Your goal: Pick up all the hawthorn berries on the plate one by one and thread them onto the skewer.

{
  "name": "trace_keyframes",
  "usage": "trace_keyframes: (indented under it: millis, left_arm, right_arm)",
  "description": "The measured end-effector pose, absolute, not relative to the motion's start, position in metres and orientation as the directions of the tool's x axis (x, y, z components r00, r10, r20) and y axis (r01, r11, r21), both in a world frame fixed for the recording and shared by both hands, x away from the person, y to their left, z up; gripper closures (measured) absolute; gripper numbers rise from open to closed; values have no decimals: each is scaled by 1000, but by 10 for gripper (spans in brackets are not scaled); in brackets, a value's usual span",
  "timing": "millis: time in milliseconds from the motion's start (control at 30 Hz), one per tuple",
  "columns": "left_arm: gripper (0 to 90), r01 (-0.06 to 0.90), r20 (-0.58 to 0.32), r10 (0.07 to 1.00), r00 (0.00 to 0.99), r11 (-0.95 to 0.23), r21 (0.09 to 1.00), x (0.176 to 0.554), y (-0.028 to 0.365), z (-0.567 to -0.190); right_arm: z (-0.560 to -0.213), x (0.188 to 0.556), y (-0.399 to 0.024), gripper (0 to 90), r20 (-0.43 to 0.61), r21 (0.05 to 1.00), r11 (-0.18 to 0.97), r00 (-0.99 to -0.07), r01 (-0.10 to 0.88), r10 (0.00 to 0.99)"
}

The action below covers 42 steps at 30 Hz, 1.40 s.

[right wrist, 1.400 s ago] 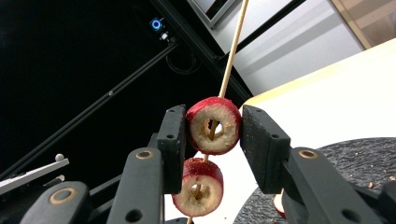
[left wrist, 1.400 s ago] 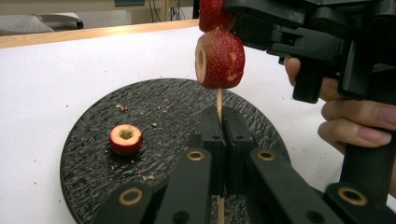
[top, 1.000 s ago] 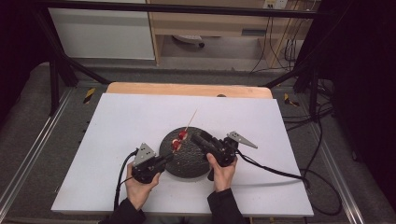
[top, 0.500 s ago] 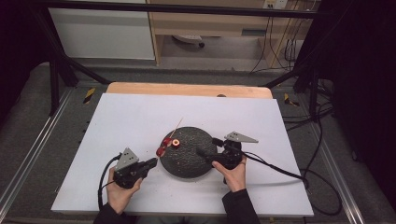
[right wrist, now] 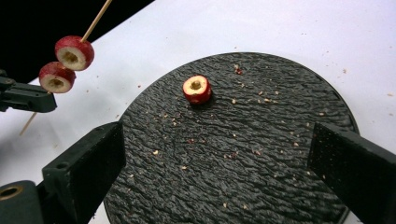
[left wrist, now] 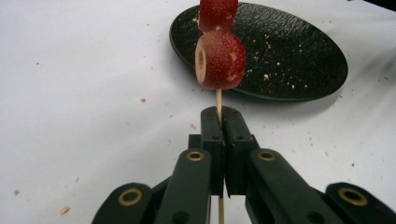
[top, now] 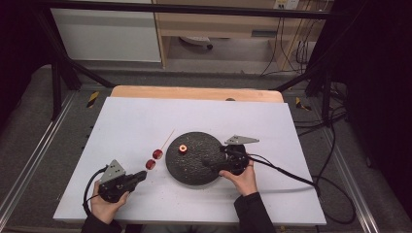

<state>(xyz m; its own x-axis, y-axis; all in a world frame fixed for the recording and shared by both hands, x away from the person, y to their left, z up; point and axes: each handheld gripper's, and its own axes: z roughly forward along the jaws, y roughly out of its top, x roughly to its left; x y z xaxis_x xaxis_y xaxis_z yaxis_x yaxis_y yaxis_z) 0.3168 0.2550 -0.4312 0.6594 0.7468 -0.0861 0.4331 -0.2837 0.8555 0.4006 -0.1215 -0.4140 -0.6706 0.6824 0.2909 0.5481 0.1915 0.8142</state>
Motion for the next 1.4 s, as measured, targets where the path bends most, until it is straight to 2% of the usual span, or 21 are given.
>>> trace_keyframes:
  millis: [200, 1067, 1400]
  left_arm:
    - [883, 446, -94, 747, 659, -287, 848, 315, 264, -437]
    - [883, 455, -101, 752, 652, -282, 845, 316, 271, -439]
    - [883, 455, -98, 753, 650, -282, 845, 316, 271, -440]
  right_arm:
    - [-408, 406, -109, 51, 251, 800, 259, -694, 541, 674]
    - [-388, 448, -49, 59, 179, 731, 396, -717, 555, 674]
    - [-390, 463, -29, 128, 149, 687, 459, -728, 563, 669]
